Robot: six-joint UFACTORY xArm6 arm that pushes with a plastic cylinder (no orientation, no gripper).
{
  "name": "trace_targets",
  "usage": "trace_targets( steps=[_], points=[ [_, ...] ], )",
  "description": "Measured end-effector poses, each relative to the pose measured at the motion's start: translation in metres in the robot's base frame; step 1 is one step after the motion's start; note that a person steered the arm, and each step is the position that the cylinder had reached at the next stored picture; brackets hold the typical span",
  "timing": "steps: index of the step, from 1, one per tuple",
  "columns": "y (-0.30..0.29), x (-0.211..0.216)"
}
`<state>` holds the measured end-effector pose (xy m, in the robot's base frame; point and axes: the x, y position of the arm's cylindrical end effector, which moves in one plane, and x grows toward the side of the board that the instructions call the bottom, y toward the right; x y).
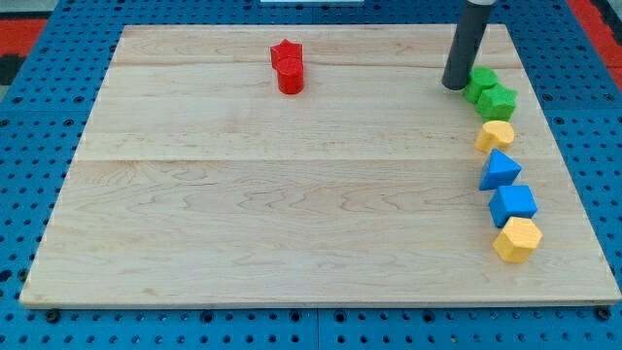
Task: Move the red star above the green circle
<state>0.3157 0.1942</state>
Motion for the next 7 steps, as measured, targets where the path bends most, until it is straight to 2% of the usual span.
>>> trace_targets(
  steps=[1,2,3,4,5,6,7],
  points=[
    [-0.017,-0.022],
    [-0.101,-0.081],
    [-0.135,-0.122],
    [-0.229,-0.12],
    [-0.299,-0.072],
    [-0.269,-0.041],
    [-0.225,-0.076]
  ],
)
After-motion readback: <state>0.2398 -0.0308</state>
